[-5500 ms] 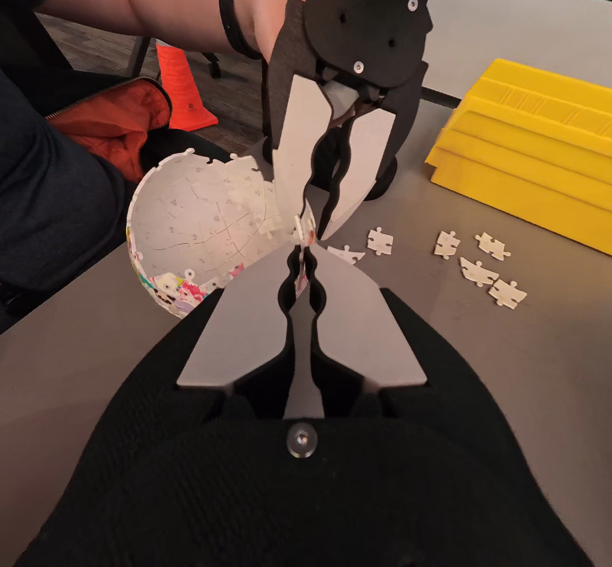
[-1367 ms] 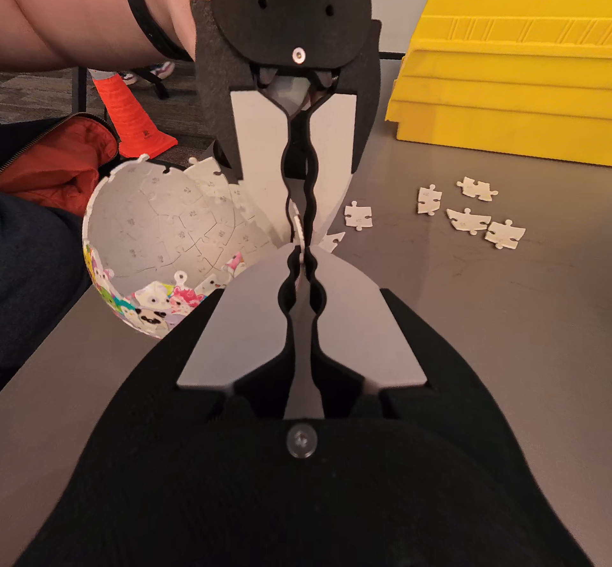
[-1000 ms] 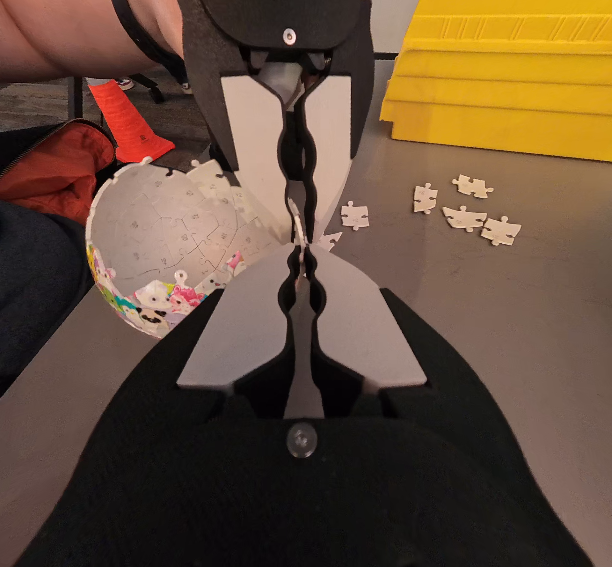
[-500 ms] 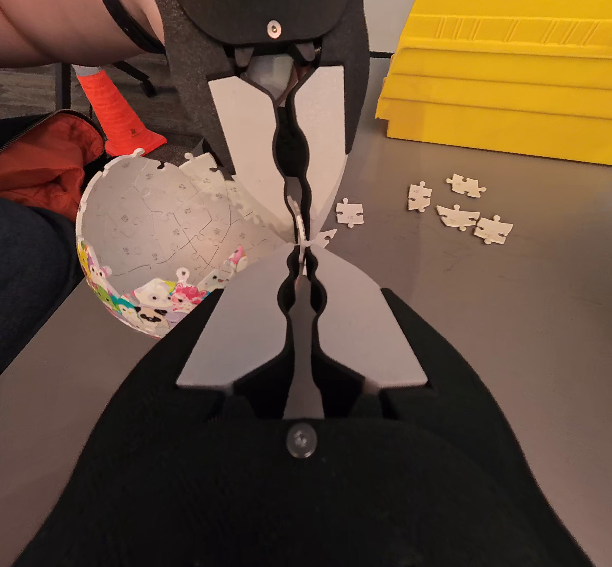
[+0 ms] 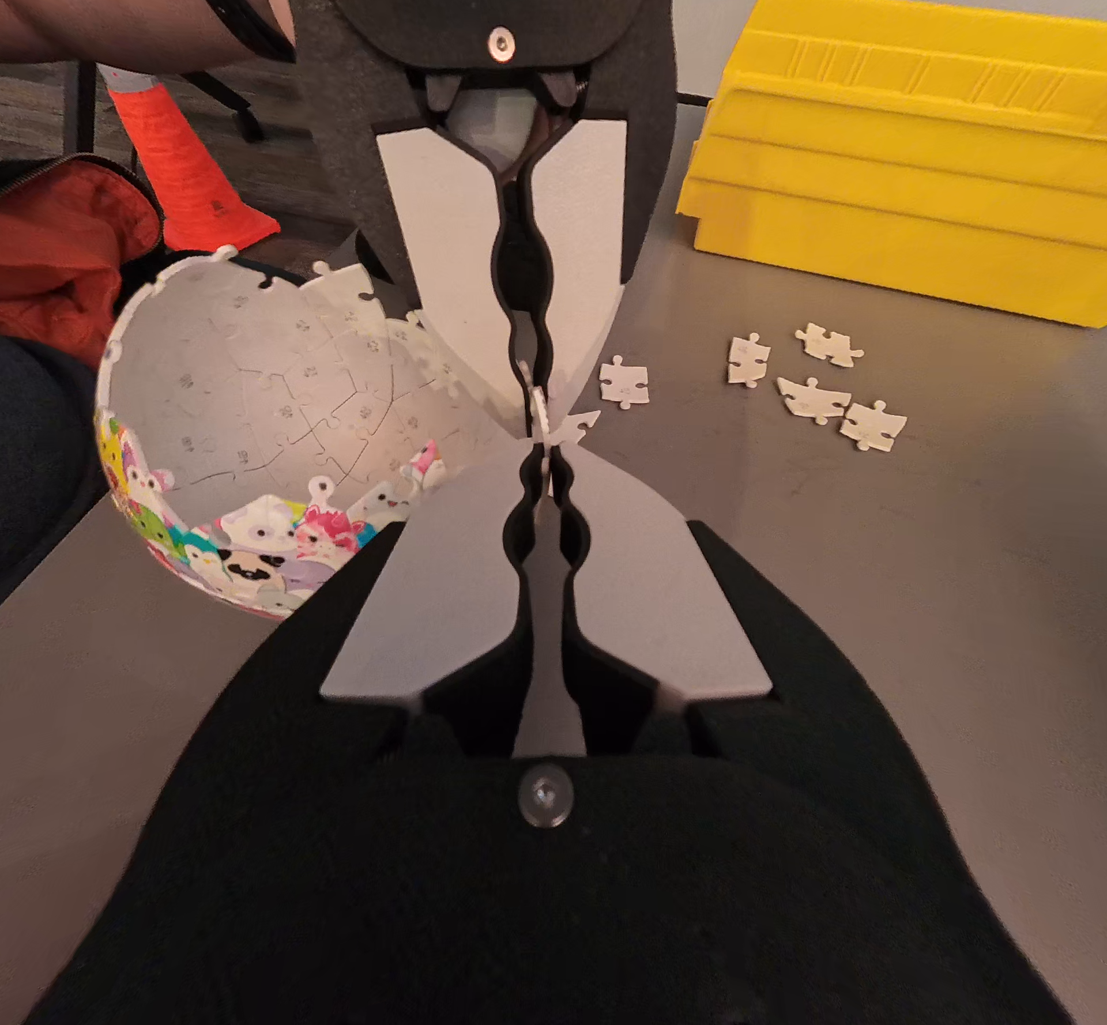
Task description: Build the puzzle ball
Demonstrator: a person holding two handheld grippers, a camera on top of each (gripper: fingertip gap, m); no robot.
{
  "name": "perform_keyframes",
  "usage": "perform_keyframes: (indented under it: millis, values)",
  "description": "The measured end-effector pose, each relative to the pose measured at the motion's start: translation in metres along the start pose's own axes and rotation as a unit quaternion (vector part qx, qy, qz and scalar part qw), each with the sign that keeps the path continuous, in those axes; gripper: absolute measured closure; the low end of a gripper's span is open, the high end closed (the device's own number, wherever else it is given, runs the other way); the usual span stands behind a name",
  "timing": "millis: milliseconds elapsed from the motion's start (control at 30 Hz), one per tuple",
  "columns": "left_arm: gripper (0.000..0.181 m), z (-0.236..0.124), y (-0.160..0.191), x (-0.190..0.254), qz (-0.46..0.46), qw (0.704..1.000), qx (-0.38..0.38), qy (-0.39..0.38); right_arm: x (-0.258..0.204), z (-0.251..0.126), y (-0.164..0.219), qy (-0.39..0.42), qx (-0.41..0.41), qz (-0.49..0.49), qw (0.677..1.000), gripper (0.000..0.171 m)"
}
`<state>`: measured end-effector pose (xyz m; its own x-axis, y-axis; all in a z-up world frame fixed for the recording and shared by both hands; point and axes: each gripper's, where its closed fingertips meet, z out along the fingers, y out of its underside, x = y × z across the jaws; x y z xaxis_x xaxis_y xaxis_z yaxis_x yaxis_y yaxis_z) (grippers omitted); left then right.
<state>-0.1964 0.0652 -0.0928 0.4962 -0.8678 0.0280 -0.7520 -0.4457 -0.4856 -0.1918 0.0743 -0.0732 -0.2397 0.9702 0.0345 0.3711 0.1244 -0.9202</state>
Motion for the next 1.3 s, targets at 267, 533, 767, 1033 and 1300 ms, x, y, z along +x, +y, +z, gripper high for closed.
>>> perform_keyframes:
  millis: [267,533,767,1033,1300]
  values:
    - [0.178,0.001,-0.001,0.000,-0.021,1.000,0.006,0.014,0.000,-0.001,0.002,-0.002,-0.002,0.000,1.000,0.168]
    - [0.179,0.002,0.001,0.002,-0.001,1.000,-0.004,0.006,-0.003,-0.003,0.002,-0.040,0.009,0.039,0.998,0.166]
    - [0.179,0.003,0.005,-0.001,0.005,1.000,-0.012,0.003,0.002,-0.023,-0.017,-0.074,0.057,0.093,0.991,0.154]
    - [0.179,0.004,0.002,-0.001,0.020,1.000,-0.008,0.010,0.008,-0.040,-0.015,-0.038,0.005,0.045,0.998,0.149]
    - [0.179,0.004,0.000,0.000,0.028,1.000,0.000,0.012,0.028,-0.058,0.014,0.051,-0.075,-0.021,0.996,0.147]
